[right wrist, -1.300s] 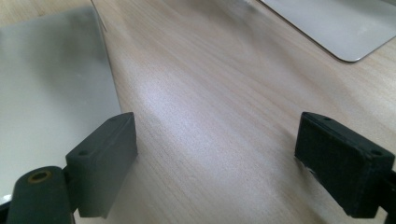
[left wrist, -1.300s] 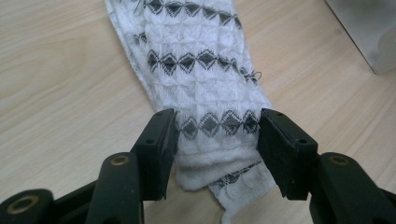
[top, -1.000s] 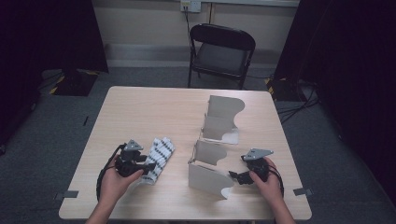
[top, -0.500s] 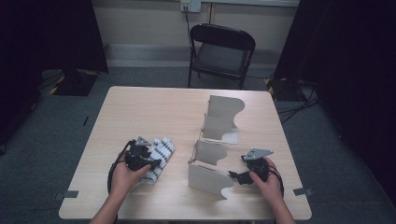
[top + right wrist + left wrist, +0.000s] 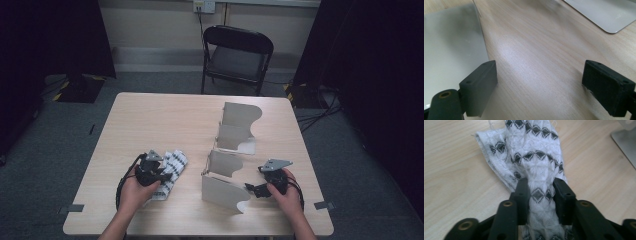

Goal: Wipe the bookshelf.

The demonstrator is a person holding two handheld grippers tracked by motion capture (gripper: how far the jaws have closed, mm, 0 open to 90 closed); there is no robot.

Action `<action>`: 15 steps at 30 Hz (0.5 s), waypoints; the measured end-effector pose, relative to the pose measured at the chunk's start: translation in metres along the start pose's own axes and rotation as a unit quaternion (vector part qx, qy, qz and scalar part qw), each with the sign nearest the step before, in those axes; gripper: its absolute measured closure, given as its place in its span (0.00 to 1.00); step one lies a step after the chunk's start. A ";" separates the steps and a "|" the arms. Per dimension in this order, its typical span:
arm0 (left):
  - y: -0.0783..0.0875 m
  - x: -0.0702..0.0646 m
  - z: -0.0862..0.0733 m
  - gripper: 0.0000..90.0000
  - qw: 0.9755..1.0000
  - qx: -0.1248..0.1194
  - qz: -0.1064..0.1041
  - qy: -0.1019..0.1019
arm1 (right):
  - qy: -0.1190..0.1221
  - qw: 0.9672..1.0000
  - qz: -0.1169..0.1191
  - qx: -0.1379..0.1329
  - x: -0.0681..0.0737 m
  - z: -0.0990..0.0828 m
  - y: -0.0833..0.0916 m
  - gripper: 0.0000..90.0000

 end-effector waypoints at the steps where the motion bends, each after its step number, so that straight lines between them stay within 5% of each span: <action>1: 0.000 0.000 0.000 0.80 1.000 0.001 -0.002 -0.002 | 0.000 1.000 0.000 0.000 0.000 0.000 0.000 0.13; 15: 0.007 -0.019 -0.002 0.85 0.999 0.009 -0.033 -0.028 | 0.000 1.000 0.000 0.000 0.000 0.000 0.000 0.13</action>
Point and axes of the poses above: each handheld gripper's, and its own axes: y roughly backward along the jaws, z roughly out of its top, x roughly to its left, the point moved 7 cm from there along -y, roughly forward along the jaws
